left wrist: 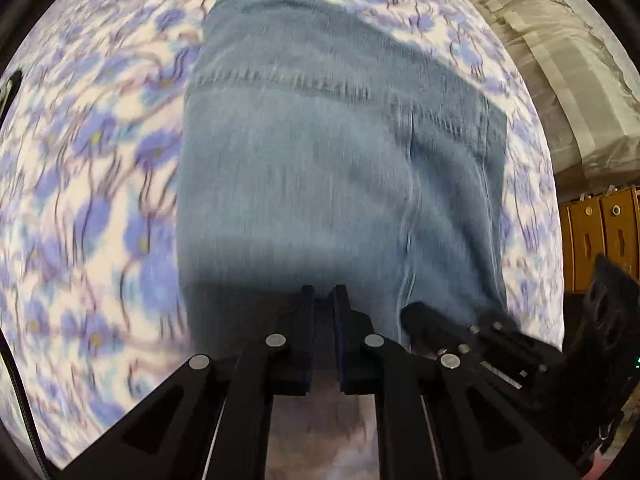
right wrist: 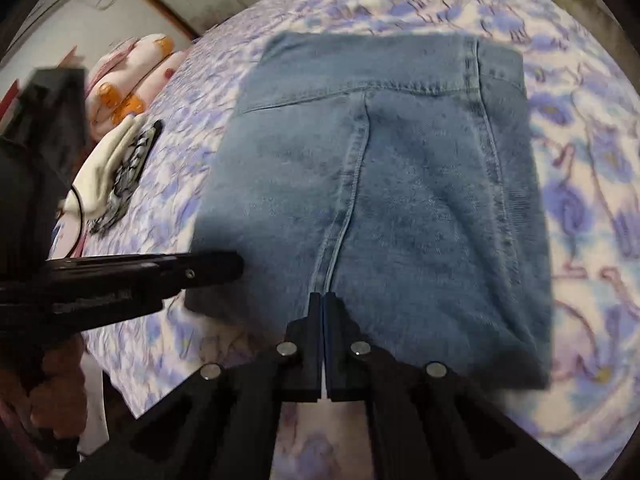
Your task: Fold large clothes
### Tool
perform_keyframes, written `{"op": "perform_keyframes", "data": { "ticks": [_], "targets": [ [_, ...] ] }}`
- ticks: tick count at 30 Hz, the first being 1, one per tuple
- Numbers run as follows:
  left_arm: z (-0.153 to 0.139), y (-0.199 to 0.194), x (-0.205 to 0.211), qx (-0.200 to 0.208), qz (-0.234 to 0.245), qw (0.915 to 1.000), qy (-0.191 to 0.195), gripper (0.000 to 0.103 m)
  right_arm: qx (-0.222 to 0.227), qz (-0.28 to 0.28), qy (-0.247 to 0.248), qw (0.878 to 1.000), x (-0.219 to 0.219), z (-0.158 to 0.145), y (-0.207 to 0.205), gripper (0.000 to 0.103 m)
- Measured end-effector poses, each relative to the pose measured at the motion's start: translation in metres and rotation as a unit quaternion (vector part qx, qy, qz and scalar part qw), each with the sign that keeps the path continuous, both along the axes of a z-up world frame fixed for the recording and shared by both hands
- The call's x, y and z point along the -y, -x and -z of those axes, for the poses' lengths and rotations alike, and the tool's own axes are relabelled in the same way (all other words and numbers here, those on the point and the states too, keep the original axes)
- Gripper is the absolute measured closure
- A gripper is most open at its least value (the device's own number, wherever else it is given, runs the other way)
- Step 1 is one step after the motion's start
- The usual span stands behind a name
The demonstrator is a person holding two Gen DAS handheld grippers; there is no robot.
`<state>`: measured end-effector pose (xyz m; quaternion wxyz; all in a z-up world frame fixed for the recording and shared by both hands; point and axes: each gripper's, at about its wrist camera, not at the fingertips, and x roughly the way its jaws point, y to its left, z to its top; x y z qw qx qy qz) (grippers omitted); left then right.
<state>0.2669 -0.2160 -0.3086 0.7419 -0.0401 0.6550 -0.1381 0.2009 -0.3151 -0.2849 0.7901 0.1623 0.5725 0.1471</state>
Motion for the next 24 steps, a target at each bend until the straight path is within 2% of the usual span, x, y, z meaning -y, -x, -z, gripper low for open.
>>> {"op": "perform_keyframes", "data": {
  "ticks": [3, 5, 7, 10, 13, 19, 24],
  "targets": [
    [0.007, -0.035, 0.013, 0.029, 0.002, 0.9996, -0.003, 0.096, 0.011, 0.03, -0.025, 0.999, 0.008, 0.01, -0.02, 0.103],
    [0.013, -0.06, 0.014, 0.029, -0.004, 0.9995, 0.012, 0.096, 0.024, 0.054, -0.028, 0.998, 0.018, 0.012, -0.038, 0.103],
    [0.017, -0.079, 0.016, 0.039, -0.013, 0.9989, 0.024, 0.096, 0.03, 0.065, -0.029, 0.997, 0.024, 0.015, -0.059, 0.103],
    [0.028, -0.11, 0.02, 0.054, -0.02, 0.9981, 0.022, 0.097, 0.051, 0.067, -0.026, 0.996, 0.028, 0.018, -0.092, 0.103],
    [0.044, -0.135, 0.021, 0.024, -0.032, 0.9988, 0.027, 0.099, 0.056, 0.056, -0.027, 0.996, 0.03, 0.021, -0.118, 0.103],
    [0.052, -0.143, 0.015, 0.022, -0.042, 0.9971, 0.06, 0.101, 0.064, 0.035, -0.015, 0.997, 0.026, 0.026, -0.137, 0.103],
    [0.031, -0.135, 0.016, 0.028, -0.009, 0.9977, 0.062, 0.101, 0.103, 0.064, -0.069, 0.99, 0.044, 0.019, -0.127, 0.103]
  ]
}}
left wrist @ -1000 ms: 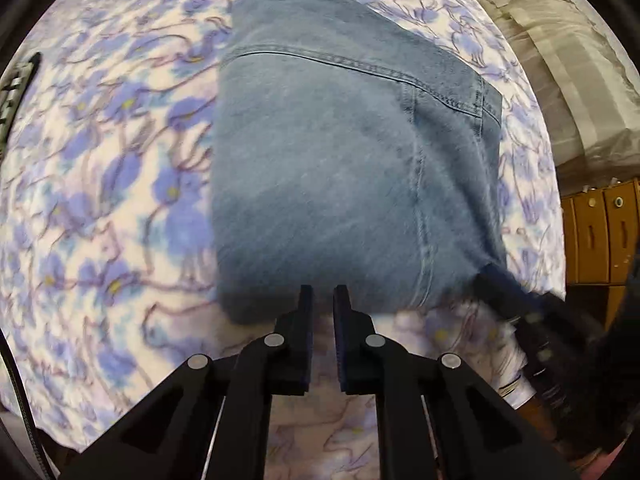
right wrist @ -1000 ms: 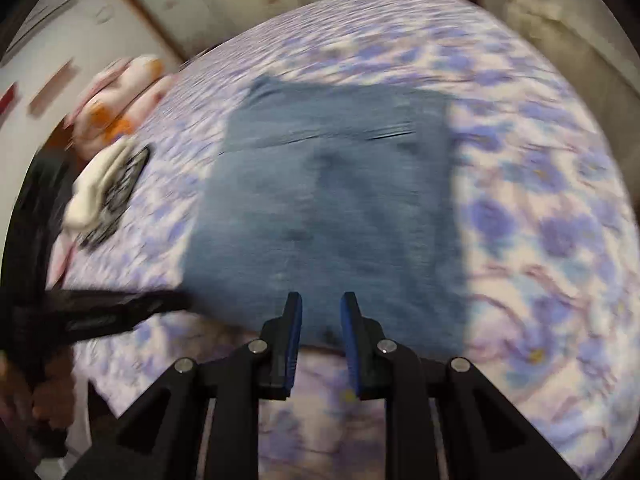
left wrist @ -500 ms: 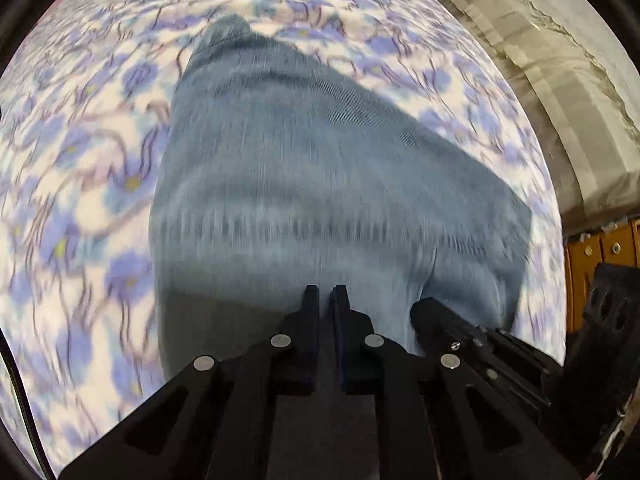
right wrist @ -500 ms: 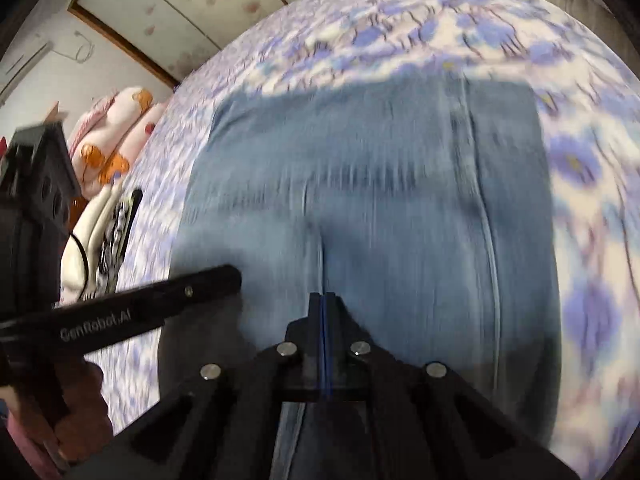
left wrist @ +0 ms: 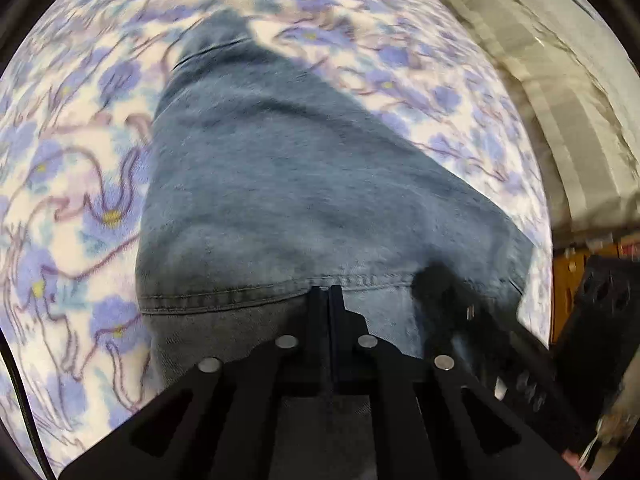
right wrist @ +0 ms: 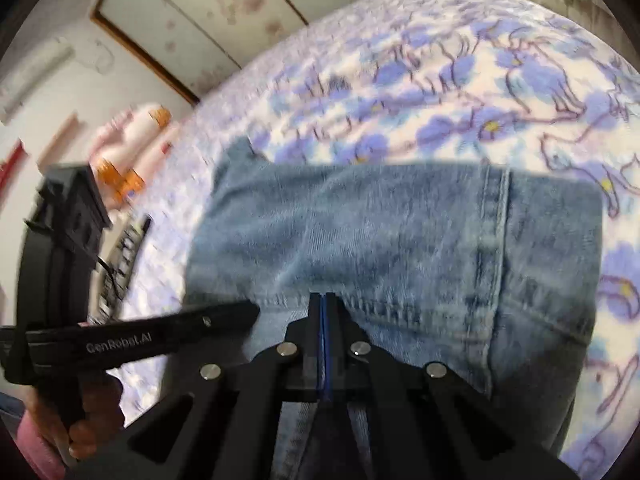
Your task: Fold large clothes
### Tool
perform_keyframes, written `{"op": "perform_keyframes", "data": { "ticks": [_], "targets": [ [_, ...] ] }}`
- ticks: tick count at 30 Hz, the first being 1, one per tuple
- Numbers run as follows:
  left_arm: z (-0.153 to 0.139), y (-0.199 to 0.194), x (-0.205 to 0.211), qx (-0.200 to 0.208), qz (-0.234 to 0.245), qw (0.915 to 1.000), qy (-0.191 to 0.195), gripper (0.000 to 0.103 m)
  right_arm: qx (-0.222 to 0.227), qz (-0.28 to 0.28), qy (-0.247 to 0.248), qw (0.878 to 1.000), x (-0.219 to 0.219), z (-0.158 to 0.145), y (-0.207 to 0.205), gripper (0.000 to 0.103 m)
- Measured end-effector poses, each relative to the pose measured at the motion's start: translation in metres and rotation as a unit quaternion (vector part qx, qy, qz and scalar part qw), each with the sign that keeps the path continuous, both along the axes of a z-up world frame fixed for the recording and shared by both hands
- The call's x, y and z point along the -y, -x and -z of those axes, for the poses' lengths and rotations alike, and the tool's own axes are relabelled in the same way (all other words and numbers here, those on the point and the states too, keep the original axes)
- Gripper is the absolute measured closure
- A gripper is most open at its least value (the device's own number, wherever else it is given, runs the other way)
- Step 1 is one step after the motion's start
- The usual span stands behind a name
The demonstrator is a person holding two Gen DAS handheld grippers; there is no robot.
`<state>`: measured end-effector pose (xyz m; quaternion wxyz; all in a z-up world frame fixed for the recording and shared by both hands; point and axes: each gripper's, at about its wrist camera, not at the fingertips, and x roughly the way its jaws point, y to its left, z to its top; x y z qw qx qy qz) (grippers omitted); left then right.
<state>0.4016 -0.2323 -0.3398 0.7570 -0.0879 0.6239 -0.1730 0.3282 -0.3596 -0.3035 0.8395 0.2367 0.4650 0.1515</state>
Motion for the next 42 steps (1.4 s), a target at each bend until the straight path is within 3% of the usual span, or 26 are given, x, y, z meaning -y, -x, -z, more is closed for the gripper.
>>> {"op": "perform_keyframes", "data": {
  "ticks": [3, 12, 15, 18, 23, 25, 29, 32, 35, 39, 42],
  "targets": [
    [-0.013, -0.002, 0.004, 0.036, 0.008, 0.999, -0.026, 0.1, 0.018, 0.032, -0.016, 0.999, 0.009, -0.008, -0.005, 0.103],
    [0.005, -0.034, -0.018, 0.031, -0.063, 0.9975, 0.013, 0.1, -0.008, 0.02, 0.045, 0.999, -0.002, -0.007, -0.033, 0.103],
    [0.006, -0.039, -0.014, 0.051, -0.074, 0.9959, -0.007, 0.101, -0.009, 0.02, 0.054, 0.998, 0.003, -0.005, -0.033, 0.103],
    [0.009, -0.048, -0.013, 0.066, -0.085, 0.9938, -0.029, 0.101, -0.006, 0.053, 0.087, 0.995, 0.018, -0.01, -0.03, 0.103],
    [0.01, -0.076, -0.016, 0.076, -0.102, 0.9907, -0.046, 0.102, -0.015, 0.069, 0.082, 0.994, 0.035, -0.012, -0.019, 0.103],
    [0.012, -0.084, -0.018, 0.068, -0.094, 0.9923, -0.044, 0.102, -0.018, 0.066, 0.1, 0.993, 0.036, -0.014, -0.009, 0.103],
    [0.016, -0.086, -0.019, 0.071, -0.079, 0.9933, -0.044, 0.102, -0.035, 0.079, 0.09, 0.992, 0.047, -0.012, 0.019, 0.103],
    [0.019, -0.086, -0.019, 0.073, -0.075, 0.9934, -0.047, 0.102, -0.059, 0.096, 0.116, 0.987, 0.054, -0.006, 0.041, 0.103],
    [0.02, -0.082, -0.012, 0.084, -0.065, 0.992, -0.068, 0.102, -0.076, 0.104, 0.098, 0.987, 0.065, 0.0, 0.06, 0.103],
    [0.001, -0.069, 0.001, 0.094, -0.039, 0.9884, -0.112, 0.102, -0.069, 0.081, 0.132, 0.985, 0.056, -0.012, 0.06, 0.103],
    [-0.016, -0.047, 0.001, 0.079, -0.023, 0.9917, -0.099, 0.098, -0.045, 0.062, 0.109, 0.991, 0.048, -0.032, 0.06, 0.103]
  ]
}}
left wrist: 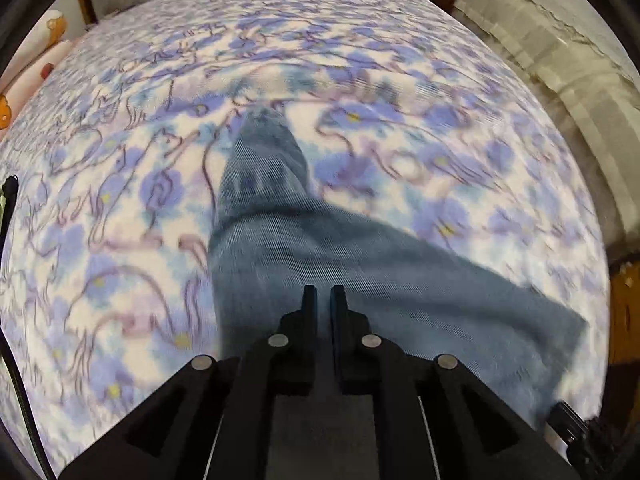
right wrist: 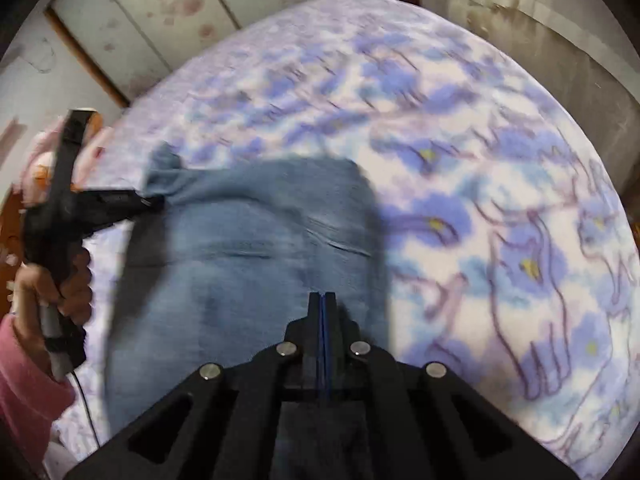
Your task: Fold large clothes
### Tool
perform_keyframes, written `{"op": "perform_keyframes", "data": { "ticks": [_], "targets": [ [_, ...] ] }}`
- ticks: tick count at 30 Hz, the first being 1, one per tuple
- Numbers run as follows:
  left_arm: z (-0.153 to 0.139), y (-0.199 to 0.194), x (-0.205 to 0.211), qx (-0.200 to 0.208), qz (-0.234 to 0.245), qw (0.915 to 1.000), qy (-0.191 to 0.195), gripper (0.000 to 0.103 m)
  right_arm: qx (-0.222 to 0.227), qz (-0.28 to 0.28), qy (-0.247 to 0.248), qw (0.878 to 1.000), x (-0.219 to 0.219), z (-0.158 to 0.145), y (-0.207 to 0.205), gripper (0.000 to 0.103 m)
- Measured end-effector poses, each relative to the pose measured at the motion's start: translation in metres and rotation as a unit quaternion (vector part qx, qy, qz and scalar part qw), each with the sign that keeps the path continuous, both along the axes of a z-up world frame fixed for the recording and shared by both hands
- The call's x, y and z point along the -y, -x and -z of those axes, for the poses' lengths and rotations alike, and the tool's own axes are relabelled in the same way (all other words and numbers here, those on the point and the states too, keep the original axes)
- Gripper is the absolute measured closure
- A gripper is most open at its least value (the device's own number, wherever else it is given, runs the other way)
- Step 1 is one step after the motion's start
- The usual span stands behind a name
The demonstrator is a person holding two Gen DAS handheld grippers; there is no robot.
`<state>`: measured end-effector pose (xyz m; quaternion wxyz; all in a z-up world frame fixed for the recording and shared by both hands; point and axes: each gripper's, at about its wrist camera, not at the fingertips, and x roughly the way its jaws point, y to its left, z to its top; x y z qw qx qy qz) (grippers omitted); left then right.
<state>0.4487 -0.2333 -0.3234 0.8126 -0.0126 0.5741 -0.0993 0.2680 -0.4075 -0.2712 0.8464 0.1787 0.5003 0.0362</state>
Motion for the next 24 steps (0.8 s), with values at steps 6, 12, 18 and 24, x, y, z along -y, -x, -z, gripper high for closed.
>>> {"op": "perform_keyframes", "data": {
  "ticks": [6, 12, 18, 24],
  "targets": [
    [-0.001, 0.065, -0.006, -0.079, 0.02, 0.9962, 0.031, 0.097, -0.01, -0.107, -0.089, 0.99, -0.059, -0.01, 0.005, 0.103],
    [0.005, 0.128, -0.011, -0.095, 0.043, 0.9945, 0.013, 0.097, -0.057, -0.141, -0.093, 0.984, -0.105, 0.022, 0.023, 0.103],
    [0.002, 0.149, -0.029, -0.11, 0.024, 0.9931, 0.031, 0.102, -0.077, -0.089, -0.008, 0.993, -0.076, 0.028, 0.032, 0.103],
    [-0.008, 0.159, -0.03, -0.098, 0.02, 0.9949, 0.015, 0.102, -0.104, -0.056, 0.024, 0.993, -0.017, 0.026, 0.055, 0.103]
  ]
}}
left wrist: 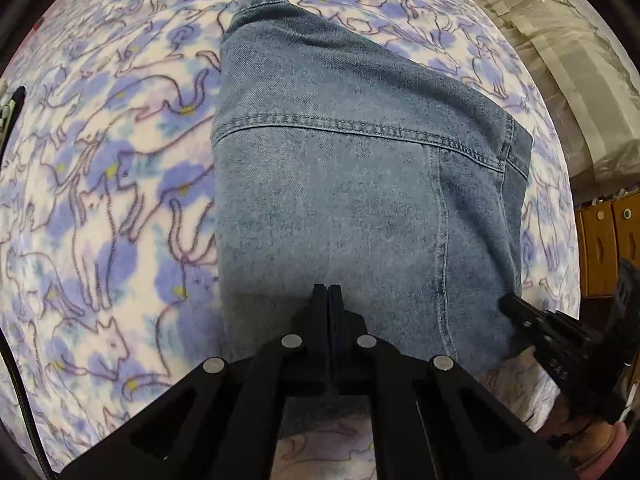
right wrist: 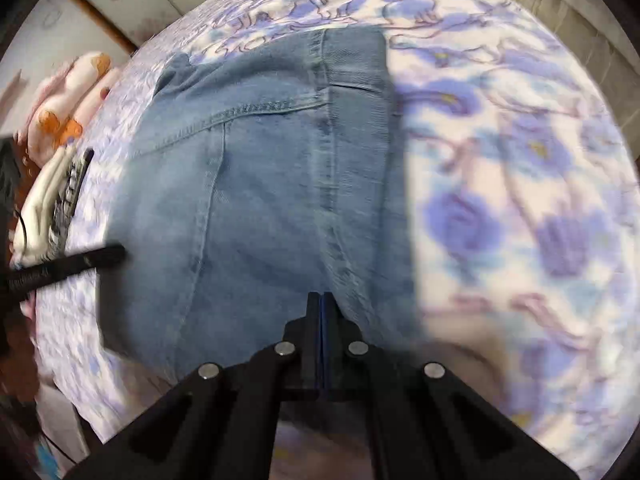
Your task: Fold large clothes
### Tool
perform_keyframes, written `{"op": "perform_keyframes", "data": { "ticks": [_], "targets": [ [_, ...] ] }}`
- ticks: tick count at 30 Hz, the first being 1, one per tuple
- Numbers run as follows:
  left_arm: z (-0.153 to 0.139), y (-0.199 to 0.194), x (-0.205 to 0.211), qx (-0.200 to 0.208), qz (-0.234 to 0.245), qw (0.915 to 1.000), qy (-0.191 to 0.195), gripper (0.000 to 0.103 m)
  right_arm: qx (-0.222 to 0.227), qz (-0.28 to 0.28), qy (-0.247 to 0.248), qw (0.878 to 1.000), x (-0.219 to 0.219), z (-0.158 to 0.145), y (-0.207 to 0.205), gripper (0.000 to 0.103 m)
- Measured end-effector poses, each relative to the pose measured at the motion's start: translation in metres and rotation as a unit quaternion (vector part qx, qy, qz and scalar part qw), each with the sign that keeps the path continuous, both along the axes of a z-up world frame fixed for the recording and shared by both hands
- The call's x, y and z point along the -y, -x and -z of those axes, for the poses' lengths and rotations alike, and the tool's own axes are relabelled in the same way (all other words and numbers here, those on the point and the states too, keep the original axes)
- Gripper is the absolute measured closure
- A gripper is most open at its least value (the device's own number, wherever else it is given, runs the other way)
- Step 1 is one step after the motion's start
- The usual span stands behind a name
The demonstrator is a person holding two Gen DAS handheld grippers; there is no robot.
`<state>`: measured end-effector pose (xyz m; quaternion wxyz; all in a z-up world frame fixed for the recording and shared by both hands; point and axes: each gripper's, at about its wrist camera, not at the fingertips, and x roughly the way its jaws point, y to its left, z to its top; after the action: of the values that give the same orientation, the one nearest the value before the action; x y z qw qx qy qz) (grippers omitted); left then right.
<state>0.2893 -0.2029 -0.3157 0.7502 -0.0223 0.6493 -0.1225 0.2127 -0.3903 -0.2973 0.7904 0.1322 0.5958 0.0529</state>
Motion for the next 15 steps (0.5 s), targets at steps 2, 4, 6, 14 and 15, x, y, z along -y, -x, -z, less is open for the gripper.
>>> {"op": "perform_keyframes", "data": {
  "ticks": [2, 4, 6, 14, 15],
  "targets": [
    [-0.009, 0.004, -0.007, 0.006, -0.008, 0.9999, -0.012, 0.102, -0.003, -0.002, 0.007, 1.0, 0.003, -0.006, 0.008, 0.103],
    [-0.017, 0.014, -0.015, 0.004, -0.016, 0.999, -0.042, 0.102, -0.011, 0.004, 0.019, 1.0, 0.006, -0.011, 0.014, 0.103],
    [-0.02, 0.023, -0.02, 0.002, -0.02, 0.9973, -0.07, 0.102, -0.02, 0.016, 0.034, 0.999, 0.006, -0.016, 0.018, 0.103],
    [-0.035, 0.074, -0.028, -0.026, -0.068, 0.9939, -0.083, 0.098, -0.038, 0.05, 0.032, 0.997, -0.013, -0.052, 0.041, 0.103],
    [-0.039, 0.079, -0.026, -0.027, -0.071, 0.9938, -0.081, 0.094, -0.045, 0.05, 0.028, 0.997, -0.018, -0.054, 0.043, 0.099]
  ]
}}
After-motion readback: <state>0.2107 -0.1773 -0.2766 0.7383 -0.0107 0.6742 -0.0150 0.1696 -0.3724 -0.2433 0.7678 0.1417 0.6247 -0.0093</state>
